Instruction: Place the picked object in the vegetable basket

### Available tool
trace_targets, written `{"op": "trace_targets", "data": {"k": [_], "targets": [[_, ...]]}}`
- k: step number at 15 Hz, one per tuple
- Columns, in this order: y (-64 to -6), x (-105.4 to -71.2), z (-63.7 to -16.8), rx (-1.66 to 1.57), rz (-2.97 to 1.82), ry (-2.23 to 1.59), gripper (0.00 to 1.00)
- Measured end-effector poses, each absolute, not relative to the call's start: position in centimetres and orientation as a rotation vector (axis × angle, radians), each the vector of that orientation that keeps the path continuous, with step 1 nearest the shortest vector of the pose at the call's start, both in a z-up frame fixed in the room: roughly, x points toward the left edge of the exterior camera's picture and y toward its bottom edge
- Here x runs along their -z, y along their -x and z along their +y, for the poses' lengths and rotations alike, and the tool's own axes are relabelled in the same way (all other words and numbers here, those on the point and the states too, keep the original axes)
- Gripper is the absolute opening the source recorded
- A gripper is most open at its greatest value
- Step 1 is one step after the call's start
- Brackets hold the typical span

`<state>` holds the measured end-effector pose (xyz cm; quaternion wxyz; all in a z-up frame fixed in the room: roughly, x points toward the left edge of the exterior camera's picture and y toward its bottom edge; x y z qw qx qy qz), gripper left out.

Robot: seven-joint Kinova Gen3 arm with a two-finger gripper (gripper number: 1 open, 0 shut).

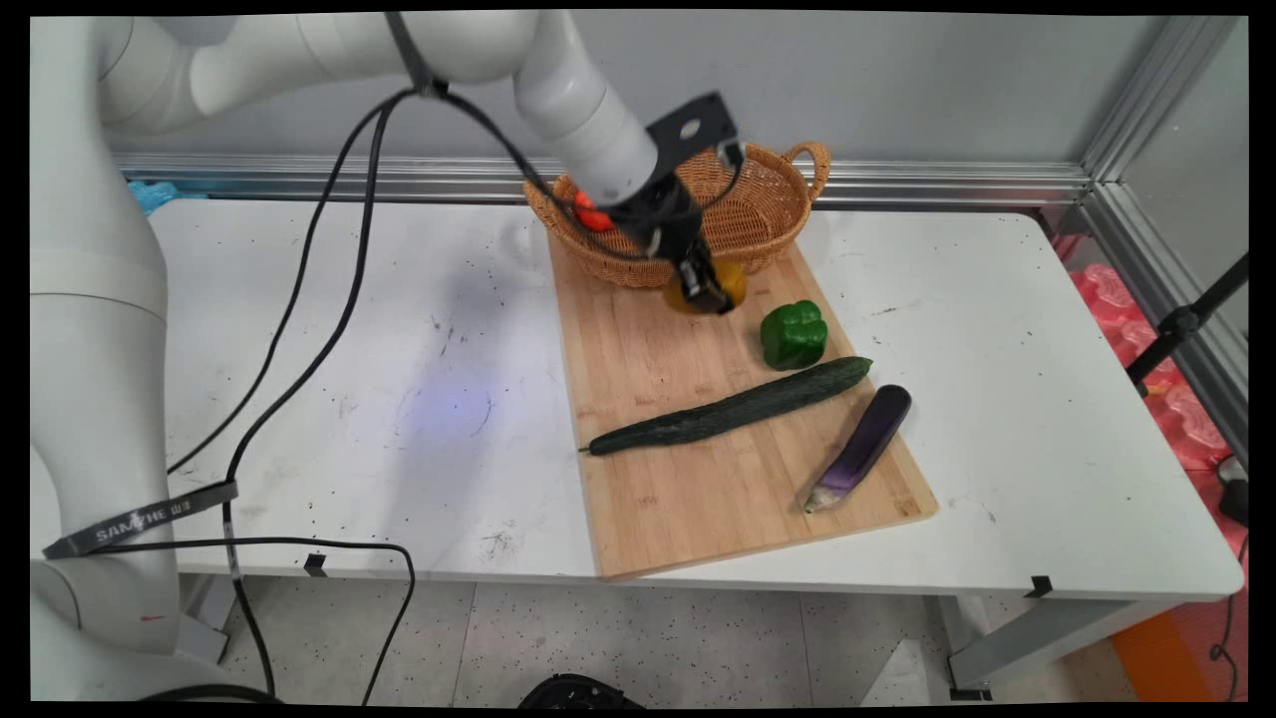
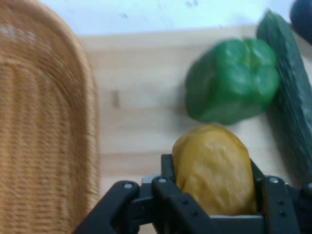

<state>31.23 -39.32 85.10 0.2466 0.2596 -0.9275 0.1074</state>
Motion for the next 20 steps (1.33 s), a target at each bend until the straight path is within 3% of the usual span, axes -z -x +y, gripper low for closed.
{"op": "trace_targets", "data": {"k": [8, 20], "targets": [[-32.0, -88.1, -45.7, -0.436, -2.488, -0.658, 0.0], [-37.8, -85.6, -54.9, -0.597, -2.496, -0.653, 0.0]]}}
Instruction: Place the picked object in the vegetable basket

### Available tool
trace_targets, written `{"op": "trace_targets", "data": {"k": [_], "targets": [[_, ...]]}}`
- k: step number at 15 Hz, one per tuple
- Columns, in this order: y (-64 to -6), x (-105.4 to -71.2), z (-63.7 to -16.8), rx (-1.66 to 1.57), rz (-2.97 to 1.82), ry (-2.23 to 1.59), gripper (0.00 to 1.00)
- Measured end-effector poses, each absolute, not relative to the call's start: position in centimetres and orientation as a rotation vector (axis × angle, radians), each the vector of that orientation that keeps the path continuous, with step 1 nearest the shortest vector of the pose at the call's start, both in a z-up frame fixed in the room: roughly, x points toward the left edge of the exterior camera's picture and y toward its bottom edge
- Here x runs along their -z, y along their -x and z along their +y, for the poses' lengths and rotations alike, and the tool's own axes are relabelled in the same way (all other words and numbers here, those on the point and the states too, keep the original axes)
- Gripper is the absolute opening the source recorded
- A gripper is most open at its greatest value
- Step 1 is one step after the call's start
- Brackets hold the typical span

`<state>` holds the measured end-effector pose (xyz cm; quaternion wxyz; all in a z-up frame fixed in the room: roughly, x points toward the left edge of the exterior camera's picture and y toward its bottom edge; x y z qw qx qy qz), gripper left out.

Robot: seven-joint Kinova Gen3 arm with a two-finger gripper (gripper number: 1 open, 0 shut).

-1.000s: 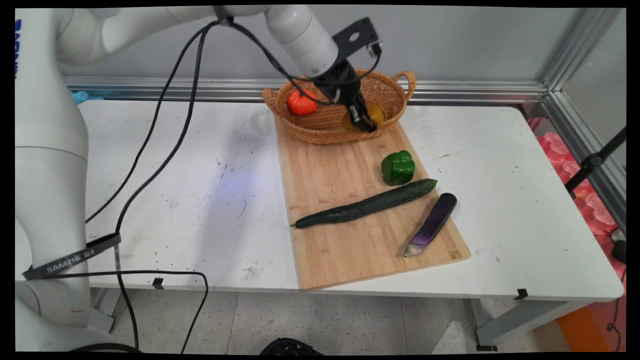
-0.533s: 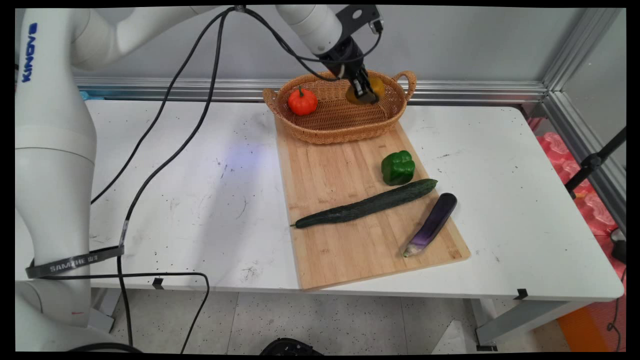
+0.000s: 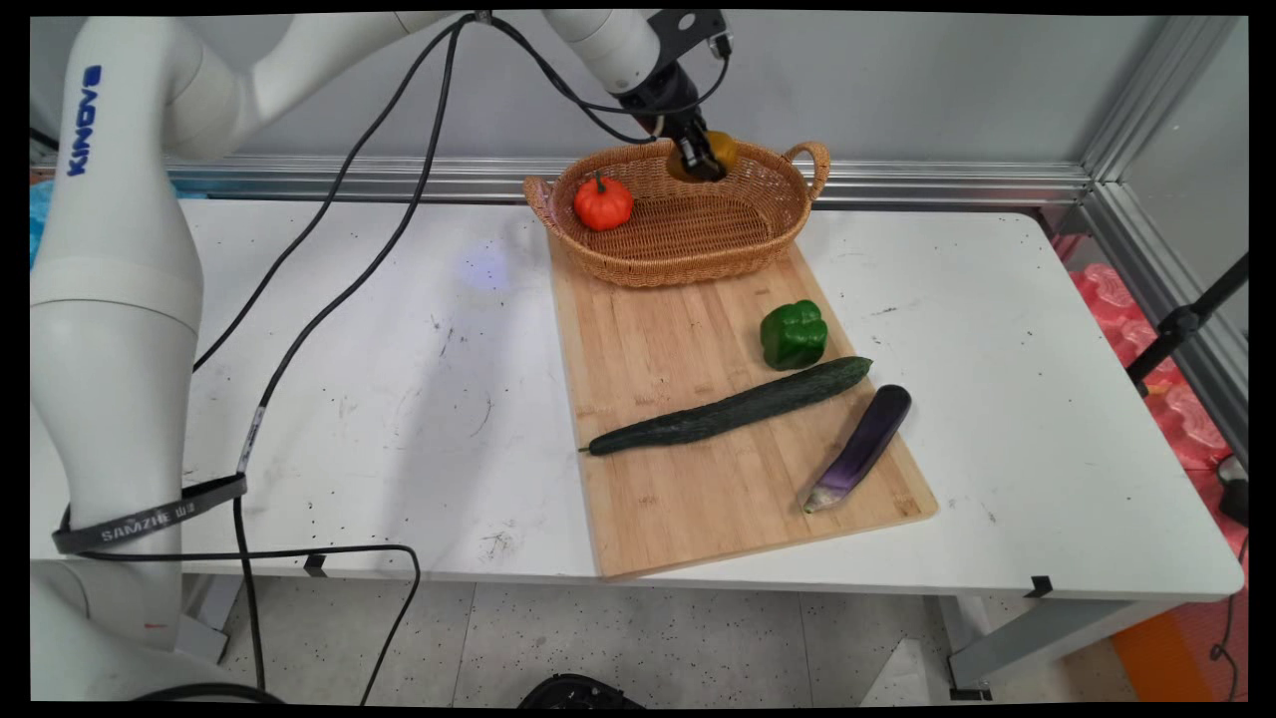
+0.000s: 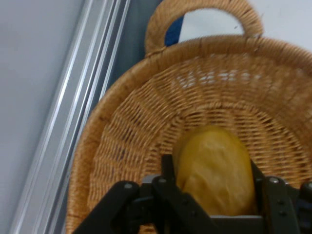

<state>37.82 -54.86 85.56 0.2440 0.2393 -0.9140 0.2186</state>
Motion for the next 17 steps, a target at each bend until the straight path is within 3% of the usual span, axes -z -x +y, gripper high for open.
{"op": "trace_targets", "data": {"k": [11, 12, 17], "targets": [[-39.7, -81.5, -57.0, -0.552, -2.499, -0.693, 0.0], [-39.7, -81.3, -57.1, -0.548, -2.497, -0.694, 1.0], [-39.3, -81.2, -57.6, -0.552, -2.481, -0.698, 1.0]]}}
